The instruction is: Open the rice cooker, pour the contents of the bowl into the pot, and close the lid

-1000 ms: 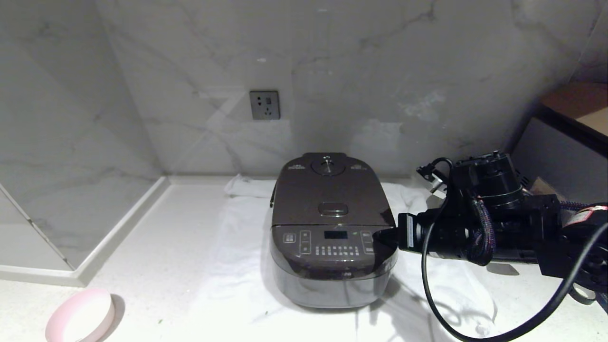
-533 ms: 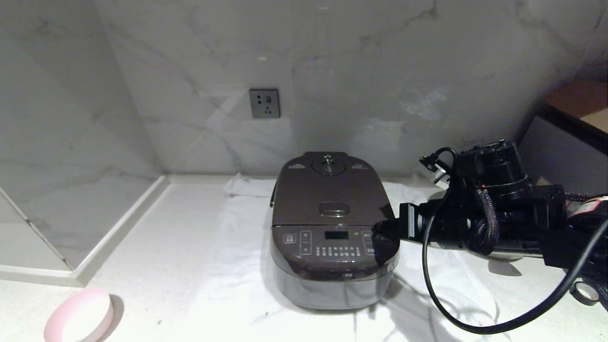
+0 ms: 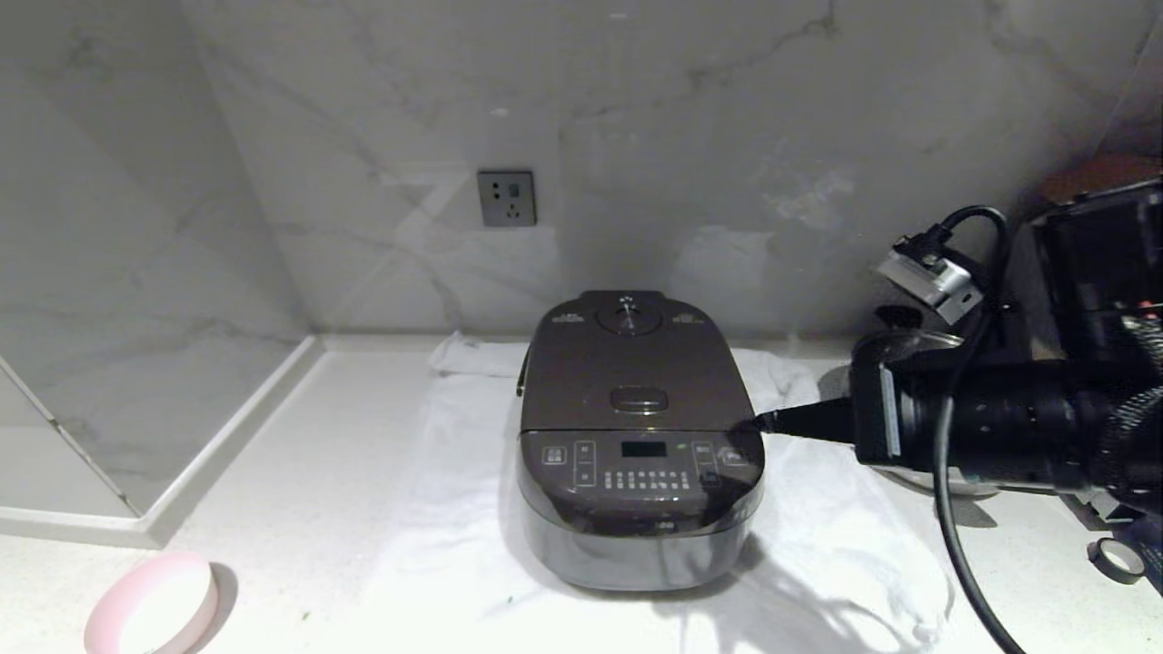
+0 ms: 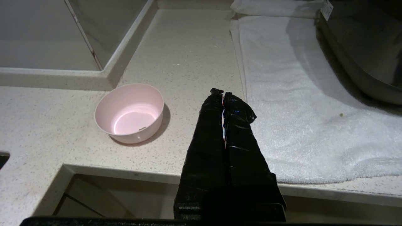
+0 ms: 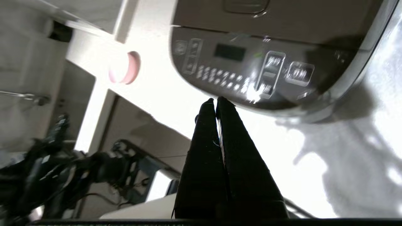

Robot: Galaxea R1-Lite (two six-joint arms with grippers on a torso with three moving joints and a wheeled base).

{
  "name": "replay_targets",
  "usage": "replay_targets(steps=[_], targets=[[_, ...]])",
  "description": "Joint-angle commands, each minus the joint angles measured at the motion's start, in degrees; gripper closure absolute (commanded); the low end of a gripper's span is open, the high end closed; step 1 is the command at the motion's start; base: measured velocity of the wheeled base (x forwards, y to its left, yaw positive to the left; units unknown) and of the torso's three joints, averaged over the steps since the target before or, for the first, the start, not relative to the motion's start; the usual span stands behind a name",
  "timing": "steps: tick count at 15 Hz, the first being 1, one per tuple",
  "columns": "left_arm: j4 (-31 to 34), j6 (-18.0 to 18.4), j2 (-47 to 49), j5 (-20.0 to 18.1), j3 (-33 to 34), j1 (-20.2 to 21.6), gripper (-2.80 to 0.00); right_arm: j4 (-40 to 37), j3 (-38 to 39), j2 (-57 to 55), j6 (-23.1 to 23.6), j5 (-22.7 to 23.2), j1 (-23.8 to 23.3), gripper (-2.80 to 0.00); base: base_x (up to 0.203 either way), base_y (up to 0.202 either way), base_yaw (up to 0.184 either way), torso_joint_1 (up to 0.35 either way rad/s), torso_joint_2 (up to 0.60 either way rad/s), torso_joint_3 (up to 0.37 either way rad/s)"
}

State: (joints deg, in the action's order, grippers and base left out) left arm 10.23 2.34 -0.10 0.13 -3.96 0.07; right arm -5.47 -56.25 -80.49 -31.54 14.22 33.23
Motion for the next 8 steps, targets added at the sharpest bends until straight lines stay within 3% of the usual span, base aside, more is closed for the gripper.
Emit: replay_targets(steps=[1, 8], targets=[[0.06, 0.01, -0.1, 0.0, 0.01, 0.01, 0.0, -1.46, 0.03, 6.2, -1.16, -0.46, 1.16, 0.0, 0.0, 0.0, 0.0, 0.0, 0.0, 0.0], [0.19, 0.21, -0.08, -0.26, -0.08, 0.01, 0.0, -8.64, 0.07, 23.42, -1.08, -11.29, 0.85, 0.0, 0.0, 0.0, 0.0, 0.0, 0.0, 0.0]])
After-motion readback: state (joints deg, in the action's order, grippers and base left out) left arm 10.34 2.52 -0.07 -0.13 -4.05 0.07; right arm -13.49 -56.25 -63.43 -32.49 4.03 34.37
